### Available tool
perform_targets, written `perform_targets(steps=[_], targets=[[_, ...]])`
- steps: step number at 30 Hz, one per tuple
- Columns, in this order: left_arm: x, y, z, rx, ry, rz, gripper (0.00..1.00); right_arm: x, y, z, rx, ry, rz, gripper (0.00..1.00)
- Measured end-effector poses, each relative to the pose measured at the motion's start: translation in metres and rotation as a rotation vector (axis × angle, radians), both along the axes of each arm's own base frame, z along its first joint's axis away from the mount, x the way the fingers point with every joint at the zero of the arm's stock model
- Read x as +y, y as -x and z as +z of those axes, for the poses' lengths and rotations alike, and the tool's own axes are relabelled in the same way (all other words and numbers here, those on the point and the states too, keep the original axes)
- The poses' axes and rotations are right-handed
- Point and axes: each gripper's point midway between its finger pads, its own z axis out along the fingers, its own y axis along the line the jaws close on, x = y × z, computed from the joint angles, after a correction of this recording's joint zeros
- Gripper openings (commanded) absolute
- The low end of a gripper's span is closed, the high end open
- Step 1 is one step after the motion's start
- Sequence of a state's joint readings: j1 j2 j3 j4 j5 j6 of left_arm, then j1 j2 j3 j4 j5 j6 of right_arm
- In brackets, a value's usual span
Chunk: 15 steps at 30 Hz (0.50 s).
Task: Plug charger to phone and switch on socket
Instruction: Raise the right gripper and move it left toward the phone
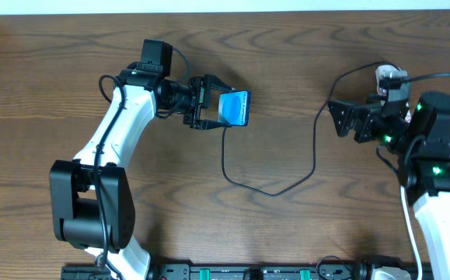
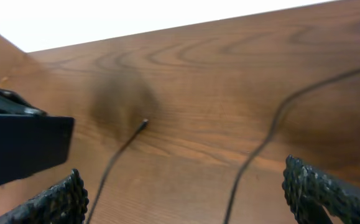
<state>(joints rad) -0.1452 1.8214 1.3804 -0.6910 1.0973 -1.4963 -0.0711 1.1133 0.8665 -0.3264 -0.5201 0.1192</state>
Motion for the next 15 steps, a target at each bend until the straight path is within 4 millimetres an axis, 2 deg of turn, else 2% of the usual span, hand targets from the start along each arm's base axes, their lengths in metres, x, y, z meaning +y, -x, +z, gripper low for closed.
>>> perform_targets(steps=[8, 15], targets=[[0.000, 0.000, 0.000, 0.001, 0.000, 0.000, 0.72, 0.015, -0.016, 0.006, 0.145, -0.061, 0.101, 0.99], [0.000, 0.000, 0.000, 0.000, 0.000, 0.000, 0.72, 0.022, -0.027, -0.001, 0.228, -0.102, 0.149, 0.99]])
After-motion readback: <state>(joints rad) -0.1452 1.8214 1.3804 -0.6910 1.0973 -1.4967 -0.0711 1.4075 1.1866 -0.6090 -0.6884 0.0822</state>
